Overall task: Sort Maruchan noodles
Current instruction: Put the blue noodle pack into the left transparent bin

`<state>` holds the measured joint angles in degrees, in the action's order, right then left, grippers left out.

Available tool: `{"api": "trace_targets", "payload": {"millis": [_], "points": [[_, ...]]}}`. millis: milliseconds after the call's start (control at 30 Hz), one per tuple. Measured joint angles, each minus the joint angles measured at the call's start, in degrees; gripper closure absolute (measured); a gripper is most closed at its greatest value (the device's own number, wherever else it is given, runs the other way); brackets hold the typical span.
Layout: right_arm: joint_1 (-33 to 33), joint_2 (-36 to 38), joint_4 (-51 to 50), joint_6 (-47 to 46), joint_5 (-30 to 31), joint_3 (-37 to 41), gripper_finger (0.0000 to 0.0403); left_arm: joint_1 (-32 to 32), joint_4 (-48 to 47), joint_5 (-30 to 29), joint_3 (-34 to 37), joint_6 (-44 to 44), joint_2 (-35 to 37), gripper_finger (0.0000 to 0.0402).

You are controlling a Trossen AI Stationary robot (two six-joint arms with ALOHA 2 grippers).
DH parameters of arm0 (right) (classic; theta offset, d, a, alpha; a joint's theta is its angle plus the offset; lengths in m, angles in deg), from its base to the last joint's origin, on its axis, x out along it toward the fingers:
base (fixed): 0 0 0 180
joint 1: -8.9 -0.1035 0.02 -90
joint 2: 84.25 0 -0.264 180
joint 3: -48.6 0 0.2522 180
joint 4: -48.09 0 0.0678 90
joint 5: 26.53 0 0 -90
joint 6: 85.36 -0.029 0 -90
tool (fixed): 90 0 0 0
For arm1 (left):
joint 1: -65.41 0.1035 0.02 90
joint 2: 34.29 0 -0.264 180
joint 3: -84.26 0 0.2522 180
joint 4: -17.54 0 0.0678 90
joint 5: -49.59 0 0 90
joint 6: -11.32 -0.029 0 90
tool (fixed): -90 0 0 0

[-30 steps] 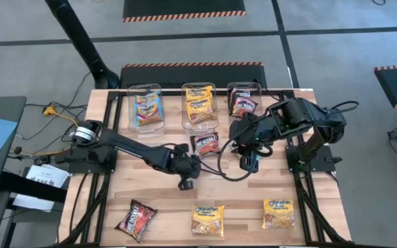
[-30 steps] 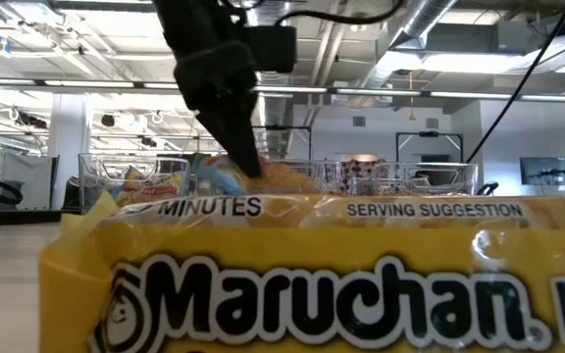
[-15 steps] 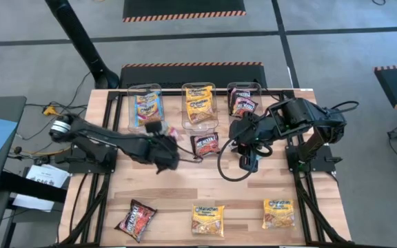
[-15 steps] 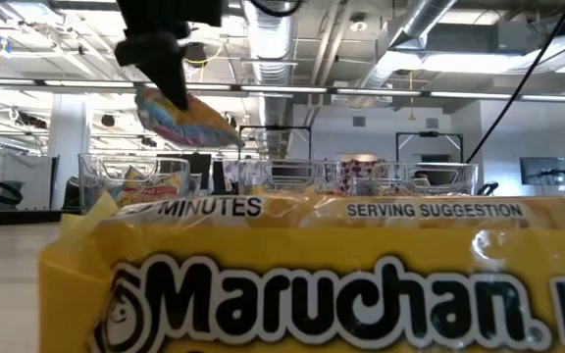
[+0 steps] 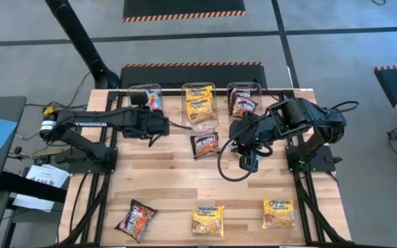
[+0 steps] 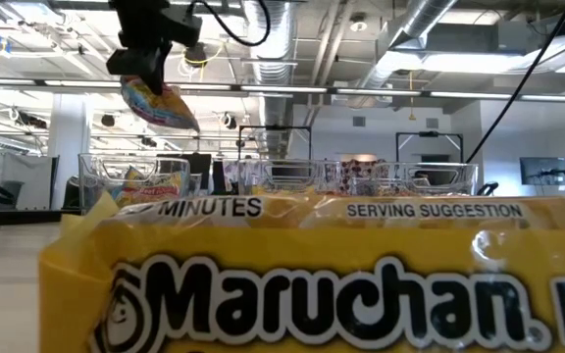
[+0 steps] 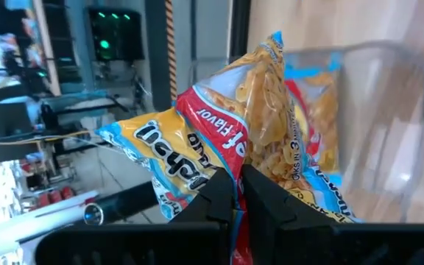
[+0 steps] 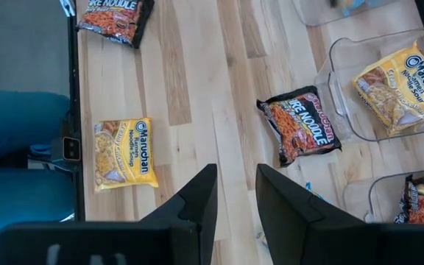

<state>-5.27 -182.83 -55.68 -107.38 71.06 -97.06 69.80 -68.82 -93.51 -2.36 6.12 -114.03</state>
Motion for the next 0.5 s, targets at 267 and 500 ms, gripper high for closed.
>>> {"api": "trace_targets", "payload": {"millis": [267,500], "points": [[0.00,0.00,-0.01,0.05,0.01,0.00,0.0285,6.96,4.68,6.09,5.26,-7.14,0.07,0.0398],[0.00,0.00,0.01,0.19,0.00,0.00,0.0285,8.97,17.38,9.03,14.37,-13.04,0.04,0.0397]]}}
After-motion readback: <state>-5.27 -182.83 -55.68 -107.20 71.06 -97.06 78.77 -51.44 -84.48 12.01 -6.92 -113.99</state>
